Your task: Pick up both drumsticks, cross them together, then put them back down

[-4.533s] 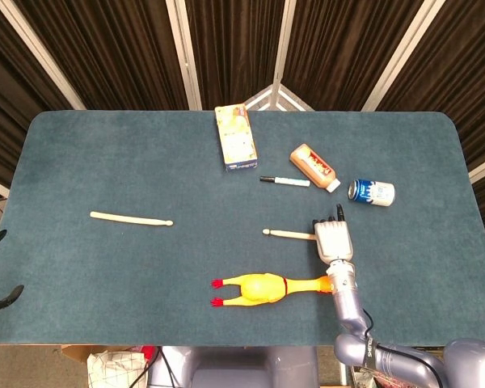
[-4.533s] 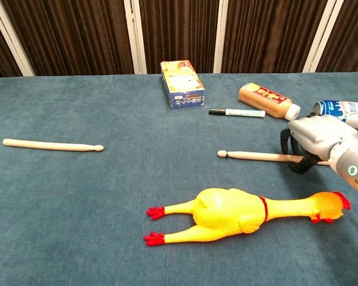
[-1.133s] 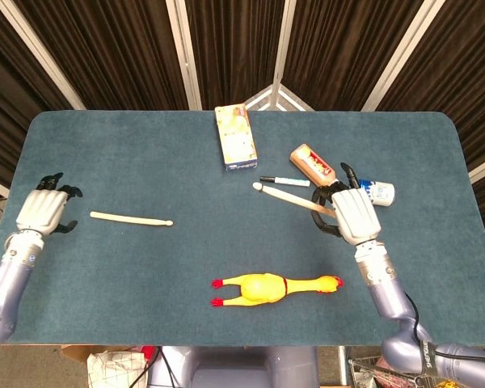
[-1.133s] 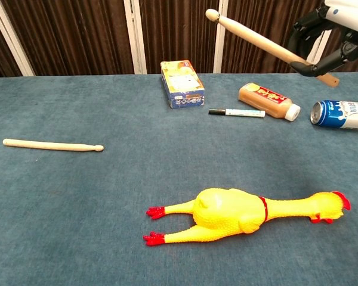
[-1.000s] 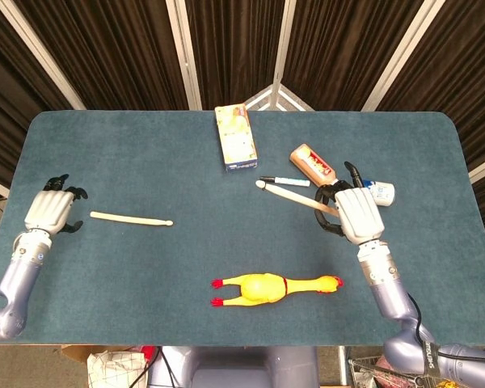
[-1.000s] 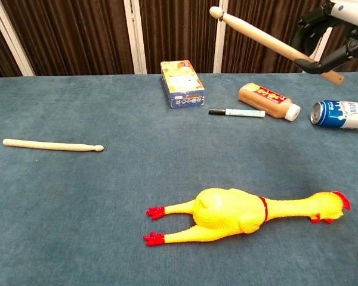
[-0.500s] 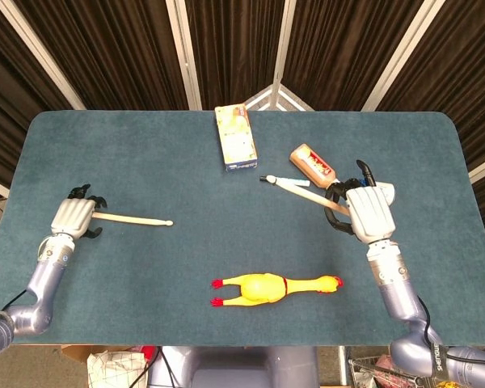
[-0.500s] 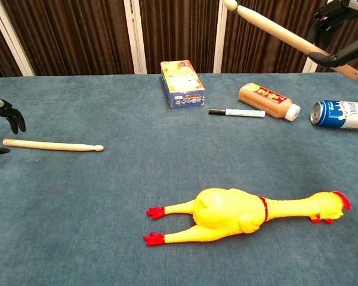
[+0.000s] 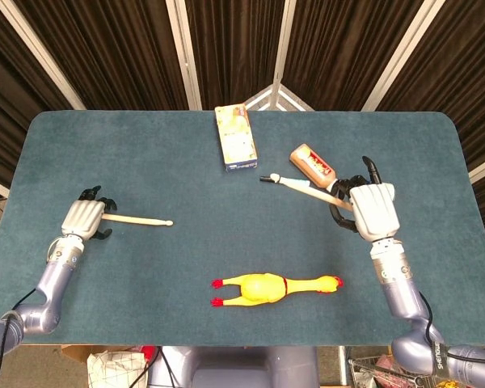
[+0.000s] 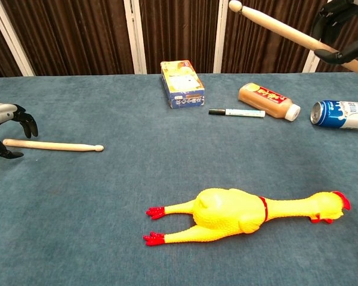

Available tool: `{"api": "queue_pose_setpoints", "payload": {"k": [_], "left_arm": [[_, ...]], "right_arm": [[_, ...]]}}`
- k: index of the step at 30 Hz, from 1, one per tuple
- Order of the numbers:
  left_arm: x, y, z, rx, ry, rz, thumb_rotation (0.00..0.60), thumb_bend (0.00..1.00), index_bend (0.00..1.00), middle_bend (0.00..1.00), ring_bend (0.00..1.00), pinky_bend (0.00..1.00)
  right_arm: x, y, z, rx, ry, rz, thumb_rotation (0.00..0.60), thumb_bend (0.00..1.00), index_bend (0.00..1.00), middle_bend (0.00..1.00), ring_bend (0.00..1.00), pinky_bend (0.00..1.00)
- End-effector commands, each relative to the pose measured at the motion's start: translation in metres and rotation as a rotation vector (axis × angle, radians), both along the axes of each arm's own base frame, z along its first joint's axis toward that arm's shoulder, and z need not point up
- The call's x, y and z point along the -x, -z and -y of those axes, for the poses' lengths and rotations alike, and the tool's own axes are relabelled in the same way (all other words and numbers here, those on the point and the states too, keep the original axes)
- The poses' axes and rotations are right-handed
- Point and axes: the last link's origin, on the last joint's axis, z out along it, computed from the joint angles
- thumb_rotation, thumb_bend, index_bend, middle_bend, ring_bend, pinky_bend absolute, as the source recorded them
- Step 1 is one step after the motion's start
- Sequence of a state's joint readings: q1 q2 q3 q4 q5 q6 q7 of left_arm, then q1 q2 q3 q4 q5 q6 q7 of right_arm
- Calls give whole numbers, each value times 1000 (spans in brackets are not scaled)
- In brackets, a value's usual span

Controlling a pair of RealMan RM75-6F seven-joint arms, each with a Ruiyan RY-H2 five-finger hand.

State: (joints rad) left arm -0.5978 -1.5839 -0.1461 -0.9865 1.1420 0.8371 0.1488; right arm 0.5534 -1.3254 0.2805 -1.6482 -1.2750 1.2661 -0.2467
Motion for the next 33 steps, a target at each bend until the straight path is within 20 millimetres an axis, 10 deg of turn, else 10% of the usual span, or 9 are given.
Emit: {"api": "queue_pose_setpoints", "payload": {"k": [1, 33], "left_arm": [[0, 3, 0, 8, -1, 4, 600, 387, 362, 329, 0, 85], [-15, 6, 3, 8, 23, 32, 600, 391, 490, 494, 53, 99]], "right_arm": [[1, 0, 1, 4, 2, -3, 600, 501, 669, 597, 421, 48], [13, -5, 6, 45, 44, -46, 600, 514, 680, 598, 423, 48]]}}
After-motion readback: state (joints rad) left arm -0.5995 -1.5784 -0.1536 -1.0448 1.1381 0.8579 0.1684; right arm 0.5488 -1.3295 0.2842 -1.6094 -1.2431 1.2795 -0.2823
